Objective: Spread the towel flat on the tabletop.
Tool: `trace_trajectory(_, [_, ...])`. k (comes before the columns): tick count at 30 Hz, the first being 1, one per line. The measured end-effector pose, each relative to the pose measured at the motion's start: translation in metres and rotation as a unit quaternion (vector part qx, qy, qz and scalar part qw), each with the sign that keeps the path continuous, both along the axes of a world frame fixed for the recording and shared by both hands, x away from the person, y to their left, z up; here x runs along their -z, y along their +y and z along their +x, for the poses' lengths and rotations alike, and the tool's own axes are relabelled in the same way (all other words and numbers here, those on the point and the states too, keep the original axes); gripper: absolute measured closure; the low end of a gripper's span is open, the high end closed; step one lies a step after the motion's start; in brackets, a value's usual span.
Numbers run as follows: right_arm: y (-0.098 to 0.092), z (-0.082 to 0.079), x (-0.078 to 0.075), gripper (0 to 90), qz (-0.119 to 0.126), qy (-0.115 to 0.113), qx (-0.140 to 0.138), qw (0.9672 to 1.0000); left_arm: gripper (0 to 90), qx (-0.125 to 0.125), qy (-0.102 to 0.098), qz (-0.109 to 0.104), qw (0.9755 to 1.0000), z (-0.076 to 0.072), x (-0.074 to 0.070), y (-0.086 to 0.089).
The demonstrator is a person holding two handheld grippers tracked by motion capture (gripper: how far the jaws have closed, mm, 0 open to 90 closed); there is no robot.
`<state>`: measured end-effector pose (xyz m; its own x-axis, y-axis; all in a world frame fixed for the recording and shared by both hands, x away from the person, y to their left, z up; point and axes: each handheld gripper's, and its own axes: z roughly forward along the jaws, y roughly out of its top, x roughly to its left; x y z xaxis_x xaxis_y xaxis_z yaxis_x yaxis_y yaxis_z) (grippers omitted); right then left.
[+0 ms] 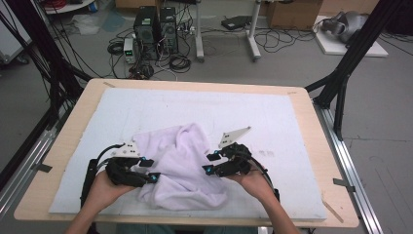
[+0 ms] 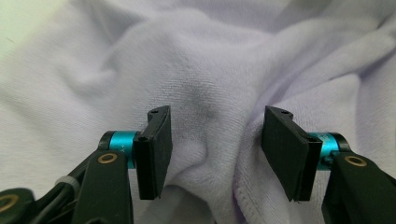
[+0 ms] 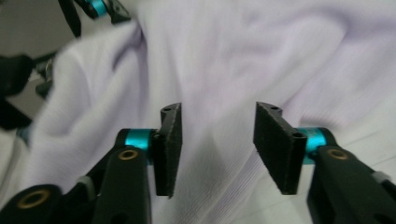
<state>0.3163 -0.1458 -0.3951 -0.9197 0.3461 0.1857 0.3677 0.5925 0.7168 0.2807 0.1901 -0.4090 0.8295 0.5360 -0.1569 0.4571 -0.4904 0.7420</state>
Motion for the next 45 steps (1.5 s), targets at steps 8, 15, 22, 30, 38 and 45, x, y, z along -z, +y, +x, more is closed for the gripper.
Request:
trace_trajectory(8, [-0.001, -0.024, 0.04, 84.8, -0.014, 0.031, -0.033, 0.9989, 79.9, 0.034, 0.008, 0.018, 0.9992, -0.002, 0.008, -0.012])
trace_trajectory(15, [-0.01, -0.064, 0.021, 85.9, 0.009, 0.026, -0.076, 0.9967, 81.3, 0.05, -0.002, -0.001, 0.9988, -0.017, -0.002, -0.011])
trace_trajectory(22, [-0.008, -0.096, 0.007, 84.3, 0.009, 0.007, -0.11, 0.9939, 80.8, 0.076, -0.009, 0.008, 0.997, -0.031, -0.011, -0.01])
trace_trajectory(30, [-0.021, -0.053, -0.01, 59.5, 0.042, -0.024, -0.025, 0.9985, 52.7, 0.043, -0.007, -0.012, 0.999, -0.018, -0.02, 0.002])
trace_trajectory(38, [-0.012, -0.001, 0.008, 65.0, 0.008, -0.055, 0.048, 0.9973, 56.2, 0.016, -0.002, -0.036, 0.9992, 0.003, -0.019, 0.01])
trace_trajectory(45, [-0.002, 0.024, 0.029, 60.2, -0.015, -0.049, 0.086, 0.995, 51.5, 0.012, -0.006, -0.074, 0.9972, 0.003, -0.029, 0.021])
